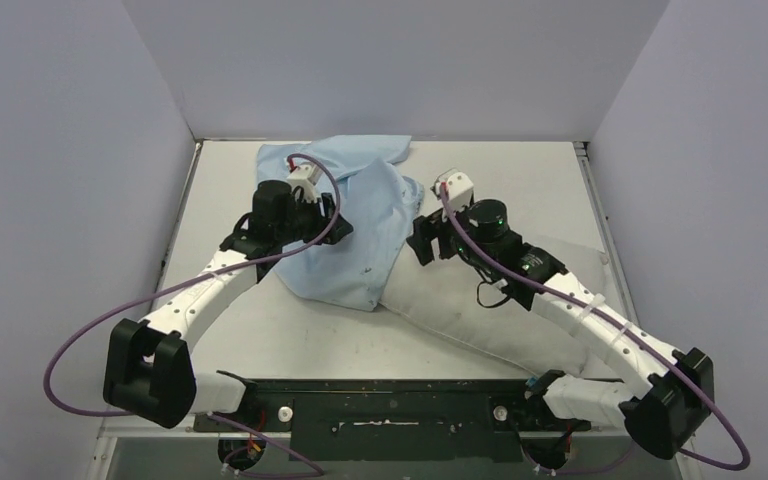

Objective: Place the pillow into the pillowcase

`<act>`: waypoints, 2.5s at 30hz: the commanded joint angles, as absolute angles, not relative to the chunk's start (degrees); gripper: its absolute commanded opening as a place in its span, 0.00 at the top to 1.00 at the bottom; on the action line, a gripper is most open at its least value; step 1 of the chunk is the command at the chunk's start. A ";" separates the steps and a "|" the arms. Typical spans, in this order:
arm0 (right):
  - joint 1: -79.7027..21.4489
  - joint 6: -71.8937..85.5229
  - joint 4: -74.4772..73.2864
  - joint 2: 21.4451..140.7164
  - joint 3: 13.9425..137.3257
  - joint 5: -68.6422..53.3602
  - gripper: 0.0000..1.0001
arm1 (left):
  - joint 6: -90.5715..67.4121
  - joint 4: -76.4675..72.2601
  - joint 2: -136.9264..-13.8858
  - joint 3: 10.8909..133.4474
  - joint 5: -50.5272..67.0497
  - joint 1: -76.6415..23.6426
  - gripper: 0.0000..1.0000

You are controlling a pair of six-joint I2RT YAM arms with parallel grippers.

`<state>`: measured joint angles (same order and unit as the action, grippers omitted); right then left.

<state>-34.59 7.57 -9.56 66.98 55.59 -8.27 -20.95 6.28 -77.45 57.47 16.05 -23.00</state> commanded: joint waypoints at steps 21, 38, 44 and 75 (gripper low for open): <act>-71.01 -18.21 -7.73 83.32 48.53 40.86 0.18 | -23.68 -1.05 -68.25 43.26 24.39 -13.45 0.50; -56.75 -0.64 -1.57 74.99 64.29 12.21 1.00 | -14.74 5.63 -52.83 44.95 17.45 -18.81 0.50; -51.37 9.29 -1.81 76.36 71.96 8.18 1.00 | -6.48 1.15 -46.04 39.14 14.20 -28.56 0.48; -45.06 28.30 10.91 75.06 77.57 1.16 1.00 | -6.16 -19.36 -53.62 34.62 -9.32 -33.93 0.36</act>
<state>-44.99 25.06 -5.13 77.67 74.56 3.14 -8.25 -7.97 -50.59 33.04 -5.82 -33.78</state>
